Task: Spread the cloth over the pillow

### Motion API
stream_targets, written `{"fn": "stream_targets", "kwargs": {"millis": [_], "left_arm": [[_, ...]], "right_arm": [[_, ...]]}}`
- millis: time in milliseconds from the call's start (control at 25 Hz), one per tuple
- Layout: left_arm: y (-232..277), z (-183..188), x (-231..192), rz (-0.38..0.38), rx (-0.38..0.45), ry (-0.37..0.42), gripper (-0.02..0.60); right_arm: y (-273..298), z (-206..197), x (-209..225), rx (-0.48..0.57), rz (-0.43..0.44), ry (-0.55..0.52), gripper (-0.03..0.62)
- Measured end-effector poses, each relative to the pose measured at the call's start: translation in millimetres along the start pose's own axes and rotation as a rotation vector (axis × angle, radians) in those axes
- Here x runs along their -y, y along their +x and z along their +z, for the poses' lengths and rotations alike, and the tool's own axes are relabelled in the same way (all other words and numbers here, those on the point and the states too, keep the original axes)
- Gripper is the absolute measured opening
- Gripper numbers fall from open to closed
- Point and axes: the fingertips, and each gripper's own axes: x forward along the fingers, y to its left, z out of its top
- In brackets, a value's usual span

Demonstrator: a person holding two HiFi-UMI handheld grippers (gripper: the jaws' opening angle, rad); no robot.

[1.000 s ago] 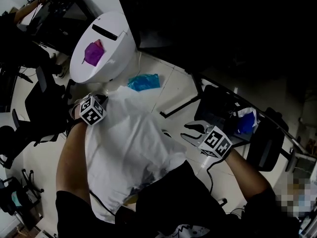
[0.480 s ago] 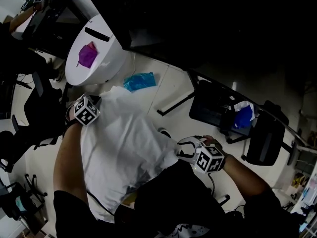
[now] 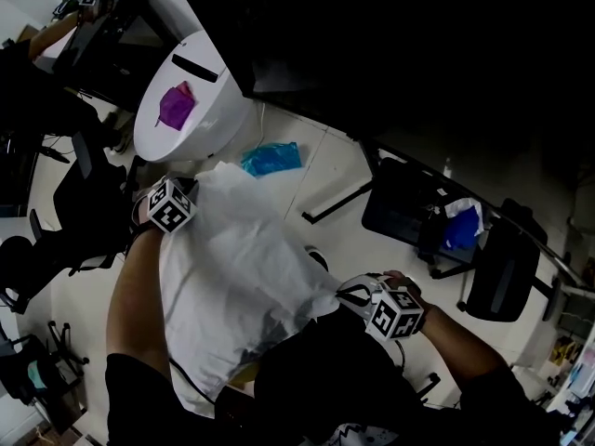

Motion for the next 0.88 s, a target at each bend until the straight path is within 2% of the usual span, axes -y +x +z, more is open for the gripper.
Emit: {"fn": "stream_targets", "kwargs": {"millis": [160, 600, 880], "left_arm": [[-11, 6, -15, 0.037, 0.037, -0.031, 0.003], [-10, 23, -17, 0.060, 0.076, 0.005, 0.003], [6, 15, 0, 0.007, 0.048, 0.009, 0.003]], "right_arm": [[-18, 3, -8, 0.008, -0.015, -0.012, 0.011], [-51, 10, 0, -0.074, -0.076, -0.109, 0.011], [-31, -8, 0, -0.114, -0.042, -0.093, 0.011]]}}
